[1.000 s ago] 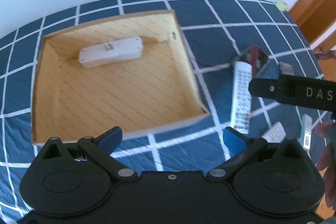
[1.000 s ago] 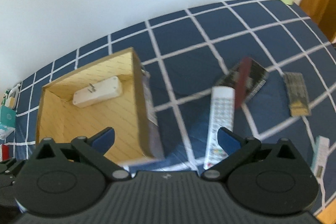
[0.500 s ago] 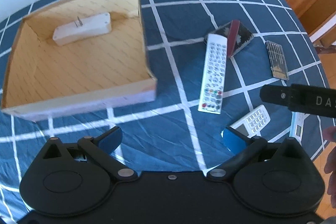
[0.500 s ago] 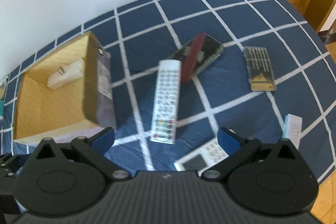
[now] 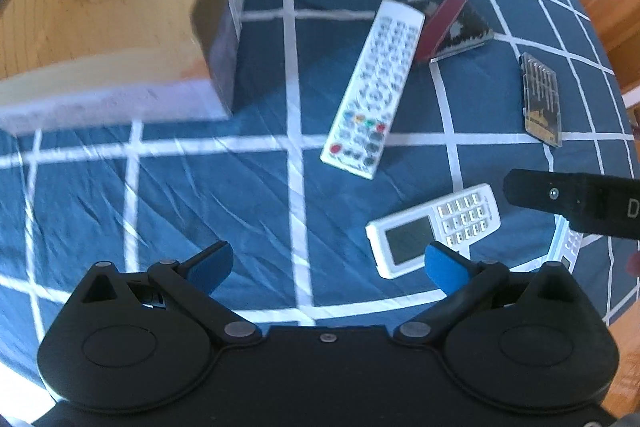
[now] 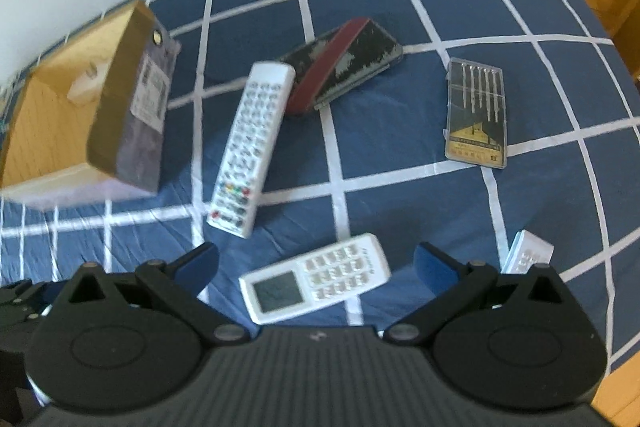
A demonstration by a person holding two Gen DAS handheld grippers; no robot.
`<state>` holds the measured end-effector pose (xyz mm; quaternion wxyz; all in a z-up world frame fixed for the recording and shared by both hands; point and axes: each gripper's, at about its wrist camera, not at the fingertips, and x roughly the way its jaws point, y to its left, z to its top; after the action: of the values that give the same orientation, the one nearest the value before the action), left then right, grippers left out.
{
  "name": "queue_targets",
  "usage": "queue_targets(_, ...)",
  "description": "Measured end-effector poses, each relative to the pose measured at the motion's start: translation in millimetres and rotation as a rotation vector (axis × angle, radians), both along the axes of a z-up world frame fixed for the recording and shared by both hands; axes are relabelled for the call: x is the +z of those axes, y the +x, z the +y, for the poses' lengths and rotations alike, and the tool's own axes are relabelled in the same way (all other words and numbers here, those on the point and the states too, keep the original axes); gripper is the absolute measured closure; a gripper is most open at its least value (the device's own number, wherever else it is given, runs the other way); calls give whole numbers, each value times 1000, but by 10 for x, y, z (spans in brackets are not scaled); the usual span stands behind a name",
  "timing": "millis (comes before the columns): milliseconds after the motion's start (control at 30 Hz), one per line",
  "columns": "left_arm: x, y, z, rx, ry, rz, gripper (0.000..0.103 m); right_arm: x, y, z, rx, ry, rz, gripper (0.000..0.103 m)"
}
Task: Organize objects
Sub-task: 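Move the right gripper back to the white air-conditioner remote, then close the right gripper on the white air-conditioner remote and lift it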
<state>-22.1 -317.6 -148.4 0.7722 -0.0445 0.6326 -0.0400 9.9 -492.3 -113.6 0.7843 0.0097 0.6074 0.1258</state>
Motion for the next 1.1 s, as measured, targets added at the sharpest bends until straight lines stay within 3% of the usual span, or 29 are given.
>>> queue_targets(433, -499, -71, -167, 146, -35, 72, 0, -584, 157, -153, 134, -13, 107, 0)
queue_targets(933, -708, 22, -422, 133, -97, 117, 1, -1006, 312, -102, 224, -5, 199, 4)
queue_targets(1100, -735, 51, -463, 142, -112, 119, 3, -1050, 308, -58, 257, -4, 217, 13)
